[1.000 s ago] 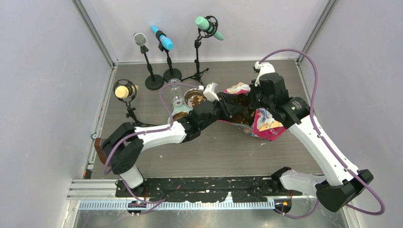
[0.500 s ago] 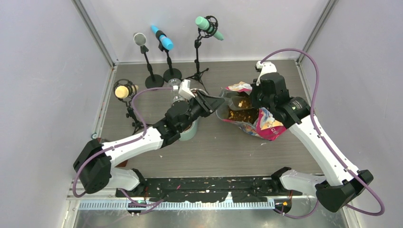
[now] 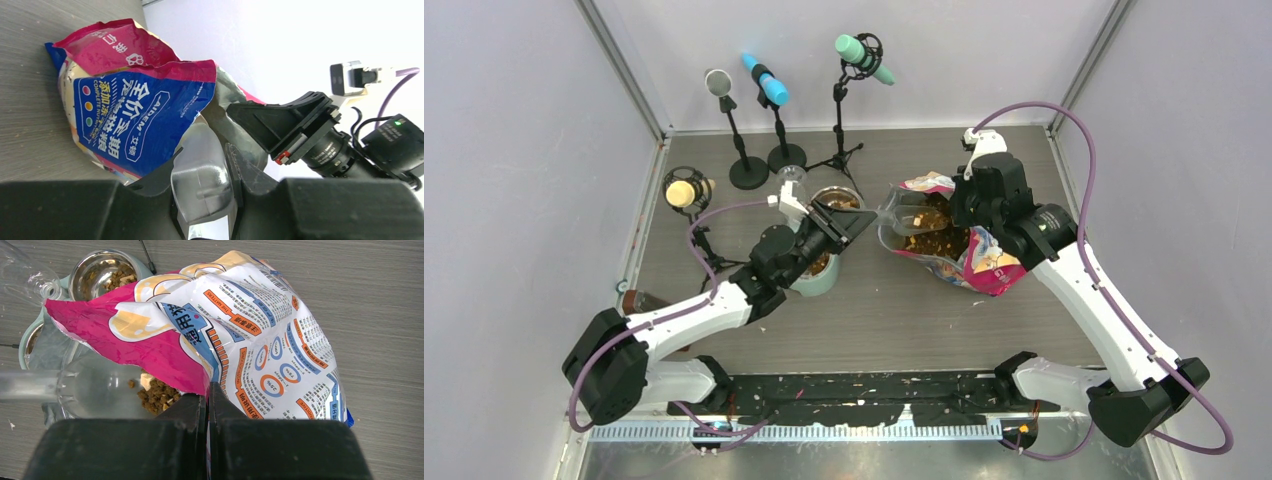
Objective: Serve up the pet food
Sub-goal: Collect the pet food from the pet food bag, then pour the pet food into the pet food bowl.
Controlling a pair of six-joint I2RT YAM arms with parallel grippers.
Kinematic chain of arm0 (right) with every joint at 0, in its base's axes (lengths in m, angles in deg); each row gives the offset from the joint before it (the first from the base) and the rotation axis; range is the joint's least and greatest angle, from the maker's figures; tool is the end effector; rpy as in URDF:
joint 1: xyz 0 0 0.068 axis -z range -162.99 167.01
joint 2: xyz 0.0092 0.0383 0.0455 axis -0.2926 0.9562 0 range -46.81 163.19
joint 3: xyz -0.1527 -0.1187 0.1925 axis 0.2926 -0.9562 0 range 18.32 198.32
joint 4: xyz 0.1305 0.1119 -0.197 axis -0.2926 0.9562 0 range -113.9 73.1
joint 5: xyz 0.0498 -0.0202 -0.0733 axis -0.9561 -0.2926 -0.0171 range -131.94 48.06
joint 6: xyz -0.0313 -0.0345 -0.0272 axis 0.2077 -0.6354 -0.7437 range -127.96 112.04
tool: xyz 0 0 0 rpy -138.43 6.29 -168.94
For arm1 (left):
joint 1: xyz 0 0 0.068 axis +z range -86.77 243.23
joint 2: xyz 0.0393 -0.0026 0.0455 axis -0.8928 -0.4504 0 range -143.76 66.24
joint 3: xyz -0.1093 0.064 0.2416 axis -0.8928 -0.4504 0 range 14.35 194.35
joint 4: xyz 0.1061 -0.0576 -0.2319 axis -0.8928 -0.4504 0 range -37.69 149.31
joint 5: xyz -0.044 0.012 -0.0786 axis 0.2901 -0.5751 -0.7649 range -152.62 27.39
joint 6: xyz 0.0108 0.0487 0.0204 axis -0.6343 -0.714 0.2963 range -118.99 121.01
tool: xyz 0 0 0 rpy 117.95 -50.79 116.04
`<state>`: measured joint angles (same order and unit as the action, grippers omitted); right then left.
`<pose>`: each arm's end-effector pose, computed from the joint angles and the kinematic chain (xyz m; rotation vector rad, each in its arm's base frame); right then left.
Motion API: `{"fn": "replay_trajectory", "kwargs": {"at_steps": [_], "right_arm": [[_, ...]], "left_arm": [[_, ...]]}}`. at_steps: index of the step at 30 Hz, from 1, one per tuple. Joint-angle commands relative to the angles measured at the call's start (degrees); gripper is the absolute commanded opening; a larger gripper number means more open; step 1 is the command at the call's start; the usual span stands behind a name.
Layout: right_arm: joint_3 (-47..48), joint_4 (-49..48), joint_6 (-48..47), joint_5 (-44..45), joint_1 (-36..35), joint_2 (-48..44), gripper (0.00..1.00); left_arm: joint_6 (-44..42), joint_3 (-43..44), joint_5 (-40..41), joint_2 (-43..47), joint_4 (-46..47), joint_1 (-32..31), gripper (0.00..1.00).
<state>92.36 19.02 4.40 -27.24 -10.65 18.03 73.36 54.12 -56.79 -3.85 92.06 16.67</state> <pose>0.2080 0.0989 0.3907 -0.1381 2.1359 0.1320 0.1960 -0.2016 0.2944 -0.4813 1.6859 -1.5282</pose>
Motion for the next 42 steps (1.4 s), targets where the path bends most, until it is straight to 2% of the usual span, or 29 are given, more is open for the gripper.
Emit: {"fn": "replay_trajectory", "kwargs": {"at_steps": [1,10,16,29,42], "right_arm": [[2.6,-0.6,-0.5,2.2,0.5,-2.2,0.05],[3.0,-0.2,-0.6,2.6,0.7,-2.7,0.05],[3.0,-0.4,-0.1,2.5,0.9,-3.2,0.05],[3.5,-0.3,-0.4,2.6,0.9,-3.3,0.05],[3.5,-0.2,-0.3,2.1,0.9,-3.1,0.05]], "left_arm": [[5.3,-3.0,-2.5,1.5,14.6,1.0,0.00],[6.2,-4.7,-3.9,4.4,20.8,1.2,0.00],[2.3,-2.3,-1.6,12.5,6.4,1.4,0.00],[2.7,-5.2,1.1,17.2,6.3,2.0,0.00],[-1.6,-5.9,13.0,26.7,-5.5,7.1,0.00]]}}
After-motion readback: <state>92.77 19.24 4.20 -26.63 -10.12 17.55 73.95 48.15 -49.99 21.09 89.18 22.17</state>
